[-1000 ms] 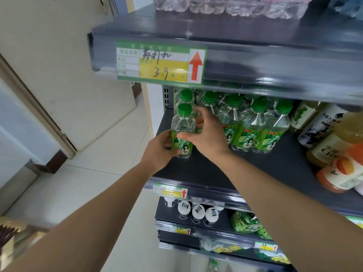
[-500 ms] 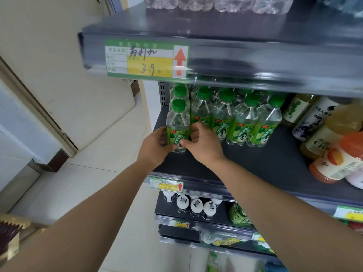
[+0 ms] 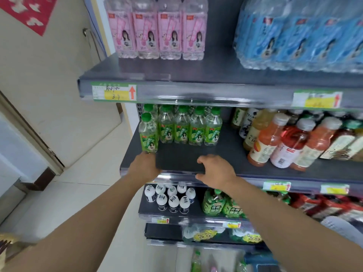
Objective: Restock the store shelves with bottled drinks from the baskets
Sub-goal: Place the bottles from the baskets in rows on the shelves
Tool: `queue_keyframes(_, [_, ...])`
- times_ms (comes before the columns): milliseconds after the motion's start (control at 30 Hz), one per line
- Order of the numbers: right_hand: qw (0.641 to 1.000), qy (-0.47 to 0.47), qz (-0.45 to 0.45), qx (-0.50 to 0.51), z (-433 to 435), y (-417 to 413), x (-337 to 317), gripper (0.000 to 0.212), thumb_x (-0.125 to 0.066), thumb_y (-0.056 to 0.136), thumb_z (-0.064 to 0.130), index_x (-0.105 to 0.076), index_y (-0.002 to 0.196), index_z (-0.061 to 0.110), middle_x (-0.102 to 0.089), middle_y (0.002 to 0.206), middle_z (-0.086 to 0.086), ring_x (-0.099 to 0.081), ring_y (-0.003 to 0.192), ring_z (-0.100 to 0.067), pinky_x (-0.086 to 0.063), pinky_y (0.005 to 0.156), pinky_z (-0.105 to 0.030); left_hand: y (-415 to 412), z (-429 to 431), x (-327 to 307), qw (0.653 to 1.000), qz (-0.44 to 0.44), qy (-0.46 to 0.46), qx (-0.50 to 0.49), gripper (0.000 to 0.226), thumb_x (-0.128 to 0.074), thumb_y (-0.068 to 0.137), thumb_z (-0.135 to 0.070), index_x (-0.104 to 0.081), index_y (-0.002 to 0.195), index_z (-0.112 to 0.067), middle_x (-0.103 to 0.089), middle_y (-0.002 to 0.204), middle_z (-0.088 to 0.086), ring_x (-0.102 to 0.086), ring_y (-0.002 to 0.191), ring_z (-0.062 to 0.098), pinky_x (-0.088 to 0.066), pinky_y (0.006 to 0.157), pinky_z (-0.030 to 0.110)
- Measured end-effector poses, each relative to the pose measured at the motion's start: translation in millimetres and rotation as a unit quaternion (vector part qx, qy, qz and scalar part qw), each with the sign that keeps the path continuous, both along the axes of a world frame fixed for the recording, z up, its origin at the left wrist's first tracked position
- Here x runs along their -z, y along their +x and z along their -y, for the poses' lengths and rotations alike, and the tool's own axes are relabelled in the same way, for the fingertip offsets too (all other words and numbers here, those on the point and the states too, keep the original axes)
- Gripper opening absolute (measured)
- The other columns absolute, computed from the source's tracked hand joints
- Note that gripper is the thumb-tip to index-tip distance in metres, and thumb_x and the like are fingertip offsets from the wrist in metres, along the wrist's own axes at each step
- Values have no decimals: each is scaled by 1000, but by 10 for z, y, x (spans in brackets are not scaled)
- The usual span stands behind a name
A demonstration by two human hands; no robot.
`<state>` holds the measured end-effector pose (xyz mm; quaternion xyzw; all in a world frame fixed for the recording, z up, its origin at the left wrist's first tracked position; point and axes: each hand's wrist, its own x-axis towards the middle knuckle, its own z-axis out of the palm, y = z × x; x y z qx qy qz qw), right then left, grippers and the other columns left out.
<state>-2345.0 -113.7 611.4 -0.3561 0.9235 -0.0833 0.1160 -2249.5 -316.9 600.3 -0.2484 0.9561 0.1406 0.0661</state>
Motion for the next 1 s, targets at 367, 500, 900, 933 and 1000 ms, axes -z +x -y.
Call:
queue_keyframes(367, [986,105,3,127,-1886,386,-144,54,-61,90,39,-46,140,25,-50,136,-5,-45,128,-26,-49,96,-41,-71,-1603,-91,982,16,-27,188,54,-61,89,-33,-44,137,-16,-48,131,10,-46,122,29,-45,96,39])
queue_keyframes(500, [968,97,9,230,-2488,560,-139,52,-63,87,36,-48,136,28,-52,132,-3,-48,124,-25,-51,93,-40,-305,-2194,-77,961,5,-9,276,51,-63,88,-31,-46,134,-15,-49,129,9,-46,122,28,-45,97,40])
queue_keyframes(900, [862,90,69,495,-4282,1745,101,47,-60,86,33,-53,132,26,-55,132,-5,-51,124,-27,-48,98,-37,-246,-4228,163,849,14,30,527,48,-60,88,-28,-50,133,-17,-50,129,7,-46,124,28,-43,98,37])
queue_keyframes(933, [850,90,75,514,-4419,1882,138,45,-60,85,32,-55,129,24,-56,130,-6,-51,123,-28,-47,98,-37,-188,-4410,217,839,18,33,542,50,-60,88,-27,-48,136,-18,-50,131,7,-46,124,27,-43,99,37])
queue_keyframes(1000, [829,96,84,544,-4692,2140,221,45,-62,86,31,-54,130,23,-55,128,-7,-51,123,-29,-46,99,-37,-72,-4785,346,817,26,25,576,55,-58,90,-28,-42,142,-19,-47,139,7,-42,129,27,-40,104,39])
